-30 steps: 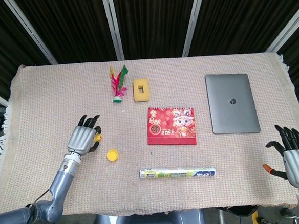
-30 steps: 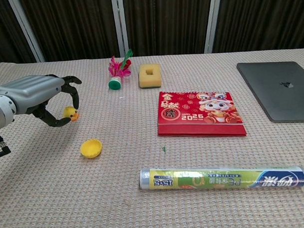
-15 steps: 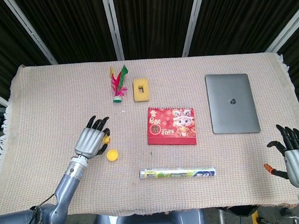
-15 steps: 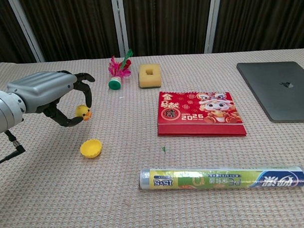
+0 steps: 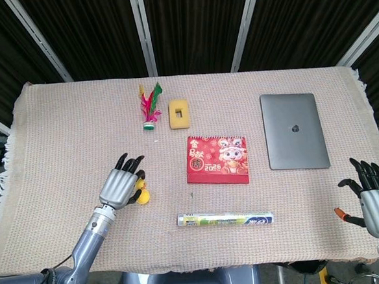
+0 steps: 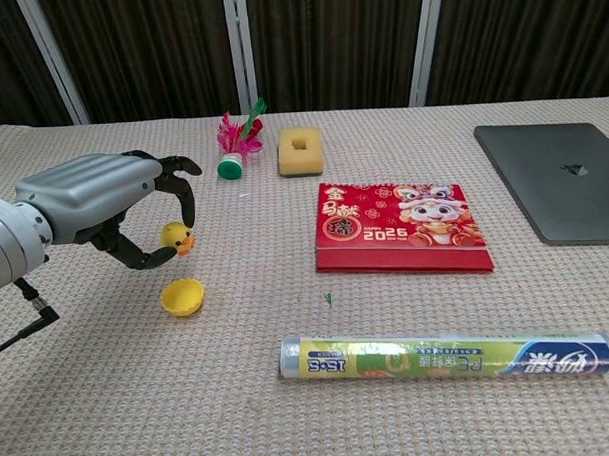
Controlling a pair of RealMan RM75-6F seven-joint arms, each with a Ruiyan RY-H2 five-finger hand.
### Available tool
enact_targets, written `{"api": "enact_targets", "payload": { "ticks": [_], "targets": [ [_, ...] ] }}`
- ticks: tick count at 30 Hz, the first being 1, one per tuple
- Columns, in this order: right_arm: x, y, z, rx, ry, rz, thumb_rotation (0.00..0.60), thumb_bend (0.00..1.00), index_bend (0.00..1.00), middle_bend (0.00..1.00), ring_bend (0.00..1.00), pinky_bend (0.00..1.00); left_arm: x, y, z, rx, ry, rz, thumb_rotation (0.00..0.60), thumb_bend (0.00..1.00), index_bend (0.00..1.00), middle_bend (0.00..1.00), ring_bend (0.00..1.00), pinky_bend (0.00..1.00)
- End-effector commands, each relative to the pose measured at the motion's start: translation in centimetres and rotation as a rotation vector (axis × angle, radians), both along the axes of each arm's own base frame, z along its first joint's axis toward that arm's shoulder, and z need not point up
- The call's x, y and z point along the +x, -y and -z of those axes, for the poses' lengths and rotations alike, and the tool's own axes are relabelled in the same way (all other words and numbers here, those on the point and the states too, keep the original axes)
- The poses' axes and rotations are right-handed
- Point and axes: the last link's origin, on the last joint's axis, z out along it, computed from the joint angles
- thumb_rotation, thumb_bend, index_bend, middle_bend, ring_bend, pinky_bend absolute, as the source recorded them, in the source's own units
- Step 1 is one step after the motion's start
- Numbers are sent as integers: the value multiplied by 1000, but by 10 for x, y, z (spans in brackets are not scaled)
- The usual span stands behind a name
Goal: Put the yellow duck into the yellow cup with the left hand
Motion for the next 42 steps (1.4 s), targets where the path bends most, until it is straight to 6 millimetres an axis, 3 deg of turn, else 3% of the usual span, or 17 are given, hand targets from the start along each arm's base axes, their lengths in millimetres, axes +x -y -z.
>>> {"api": "enact_targets", "payload": {
  "ticks": [1, 17, 42],
  "targets": [
    [0, 0, 0, 0, -1, 0, 600, 0, 407, 35, 0, 0, -2, 4, -1, 2, 0, 7, 600, 388, 505, 62, 130, 18],
    [1, 0, 0, -3, -1, -1, 600, 0, 407, 35, 0, 0, -15, 24, 1, 5, 11, 6, 600, 388, 511, 69, 137, 20],
    [0, 0, 0, -3, 2, 0, 600, 0, 407, 35, 0, 0, -27, 29, 23, -35, -38, -24, 600, 391, 512, 74, 144, 22]
  ]
}}
